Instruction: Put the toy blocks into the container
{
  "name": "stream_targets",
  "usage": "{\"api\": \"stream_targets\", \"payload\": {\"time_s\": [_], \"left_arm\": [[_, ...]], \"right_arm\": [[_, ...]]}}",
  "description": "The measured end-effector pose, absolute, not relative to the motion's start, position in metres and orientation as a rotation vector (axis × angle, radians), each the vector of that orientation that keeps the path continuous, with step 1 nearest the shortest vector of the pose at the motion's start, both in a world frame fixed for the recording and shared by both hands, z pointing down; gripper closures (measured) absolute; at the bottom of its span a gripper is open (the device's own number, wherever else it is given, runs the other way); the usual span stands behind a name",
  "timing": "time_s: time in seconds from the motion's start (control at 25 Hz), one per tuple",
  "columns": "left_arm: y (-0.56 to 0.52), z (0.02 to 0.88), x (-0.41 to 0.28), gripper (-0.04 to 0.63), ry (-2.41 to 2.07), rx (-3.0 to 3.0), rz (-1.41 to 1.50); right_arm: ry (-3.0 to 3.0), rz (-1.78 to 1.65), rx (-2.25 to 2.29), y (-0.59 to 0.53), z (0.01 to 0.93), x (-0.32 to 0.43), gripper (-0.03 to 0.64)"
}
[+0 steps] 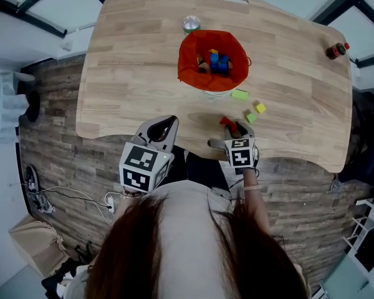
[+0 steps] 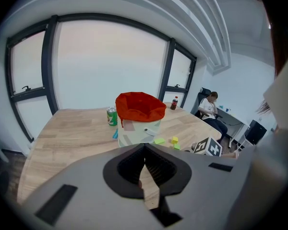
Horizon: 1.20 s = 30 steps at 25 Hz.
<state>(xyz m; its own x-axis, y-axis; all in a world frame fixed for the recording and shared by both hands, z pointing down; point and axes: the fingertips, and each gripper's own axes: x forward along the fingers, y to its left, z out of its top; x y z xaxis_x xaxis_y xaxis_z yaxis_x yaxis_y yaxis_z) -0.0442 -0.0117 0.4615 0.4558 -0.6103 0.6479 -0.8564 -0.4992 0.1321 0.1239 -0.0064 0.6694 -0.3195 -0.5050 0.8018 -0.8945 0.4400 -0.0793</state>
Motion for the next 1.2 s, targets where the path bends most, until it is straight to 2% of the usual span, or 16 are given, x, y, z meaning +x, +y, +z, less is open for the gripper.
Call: {"api": "stream_targets", "payload": {"time_s": [0.52,1.2], "left_arm": [[-0.028,0.452,-0.054,0.586,-1.168,2.336,0.745],[-0.044,0.441,-0.053,0.586,-1.035,2.456,0.721]], "right_arm": [[-1.963,0.679,1.266,-0.009,0.657,0.122,0.469],[-1.988,0.65,1.525,-0.017,0.581,0.121,0.471]]}}
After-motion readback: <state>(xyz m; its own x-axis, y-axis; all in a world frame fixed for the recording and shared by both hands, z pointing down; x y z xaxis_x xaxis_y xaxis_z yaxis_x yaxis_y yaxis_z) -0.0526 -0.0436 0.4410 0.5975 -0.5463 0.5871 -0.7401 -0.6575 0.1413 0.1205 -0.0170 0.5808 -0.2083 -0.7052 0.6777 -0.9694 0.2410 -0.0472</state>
